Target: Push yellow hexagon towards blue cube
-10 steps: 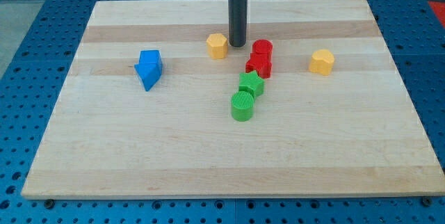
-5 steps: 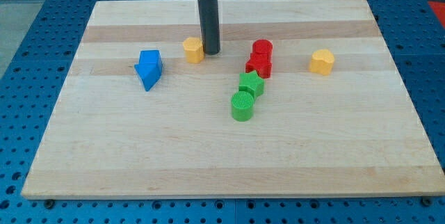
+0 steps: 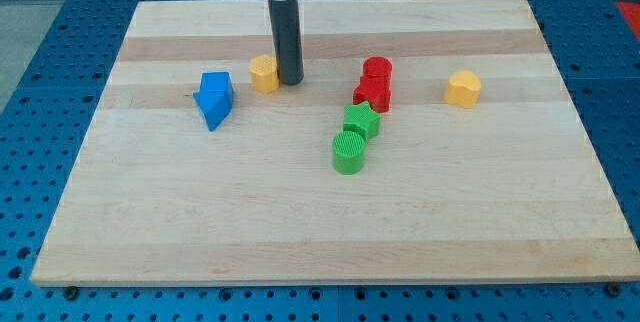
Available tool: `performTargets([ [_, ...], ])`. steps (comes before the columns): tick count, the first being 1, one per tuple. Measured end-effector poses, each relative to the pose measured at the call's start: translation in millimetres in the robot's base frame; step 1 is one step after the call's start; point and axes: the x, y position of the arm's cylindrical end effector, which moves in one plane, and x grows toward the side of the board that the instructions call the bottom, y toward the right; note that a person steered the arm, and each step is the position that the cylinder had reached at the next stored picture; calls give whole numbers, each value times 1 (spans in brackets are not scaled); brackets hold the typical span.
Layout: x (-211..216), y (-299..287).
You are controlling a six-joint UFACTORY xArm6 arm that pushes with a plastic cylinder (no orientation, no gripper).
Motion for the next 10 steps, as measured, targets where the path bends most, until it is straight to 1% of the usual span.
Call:
performTargets([
  [2, 0, -22],
  [6, -1, -23],
  [10, -17, -35],
])
